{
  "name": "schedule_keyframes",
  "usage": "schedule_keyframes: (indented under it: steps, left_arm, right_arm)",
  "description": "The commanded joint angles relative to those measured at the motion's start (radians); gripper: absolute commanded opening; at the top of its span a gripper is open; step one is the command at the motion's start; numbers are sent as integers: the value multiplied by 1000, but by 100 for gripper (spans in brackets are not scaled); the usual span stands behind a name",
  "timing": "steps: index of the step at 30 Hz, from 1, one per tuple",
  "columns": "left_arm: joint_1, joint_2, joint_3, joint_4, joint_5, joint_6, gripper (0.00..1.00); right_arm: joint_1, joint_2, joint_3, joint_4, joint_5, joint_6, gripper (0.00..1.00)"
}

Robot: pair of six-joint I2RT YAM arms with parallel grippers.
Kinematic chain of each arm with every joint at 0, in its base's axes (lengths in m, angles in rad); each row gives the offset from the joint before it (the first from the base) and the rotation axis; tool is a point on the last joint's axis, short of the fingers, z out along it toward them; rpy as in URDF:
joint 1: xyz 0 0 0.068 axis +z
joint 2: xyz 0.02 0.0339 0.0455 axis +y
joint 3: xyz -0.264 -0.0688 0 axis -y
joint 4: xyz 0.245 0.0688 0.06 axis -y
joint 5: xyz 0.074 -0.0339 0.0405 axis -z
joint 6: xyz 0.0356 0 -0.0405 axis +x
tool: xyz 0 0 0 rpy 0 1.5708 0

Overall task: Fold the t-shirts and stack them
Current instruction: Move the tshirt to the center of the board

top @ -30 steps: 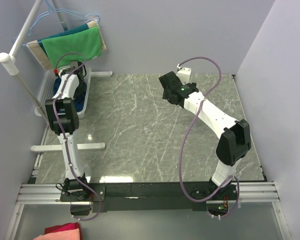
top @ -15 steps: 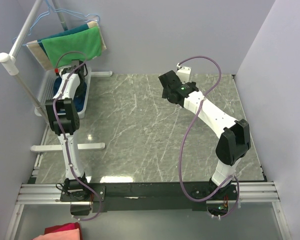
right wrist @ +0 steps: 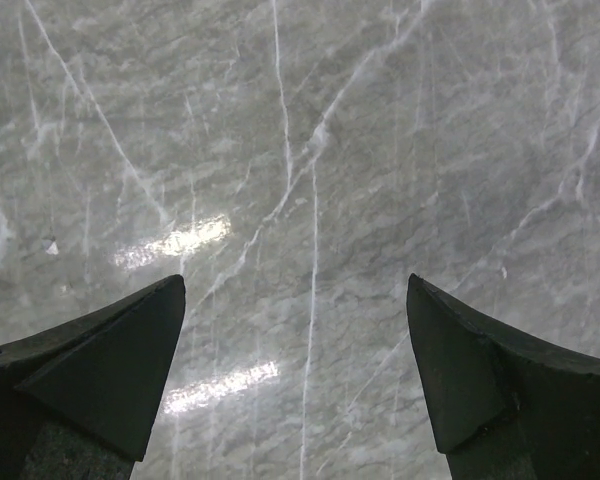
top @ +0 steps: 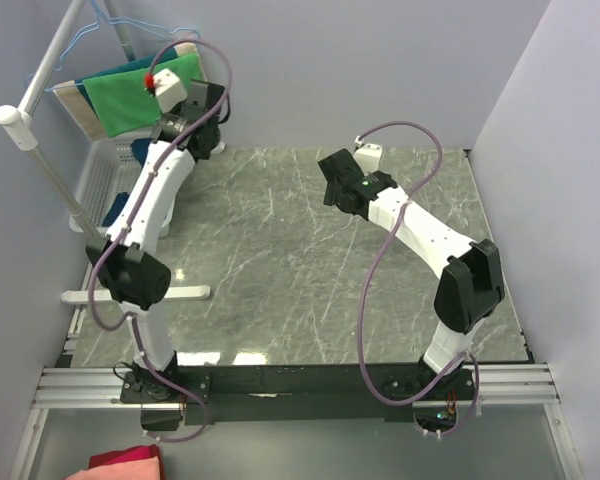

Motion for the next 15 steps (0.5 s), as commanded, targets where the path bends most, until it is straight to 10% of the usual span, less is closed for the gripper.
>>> schedule_keyframes:
  steps: [1,15]
  left_arm:
    - [-146,-88,22,100,-190,161,1]
    - [-649,-134,130,334,-417,513,1]
  right_arm:
    - [-25,-121,-22,10,-19,89,96]
    - [-336,-417,-58,-9,-45,261,93]
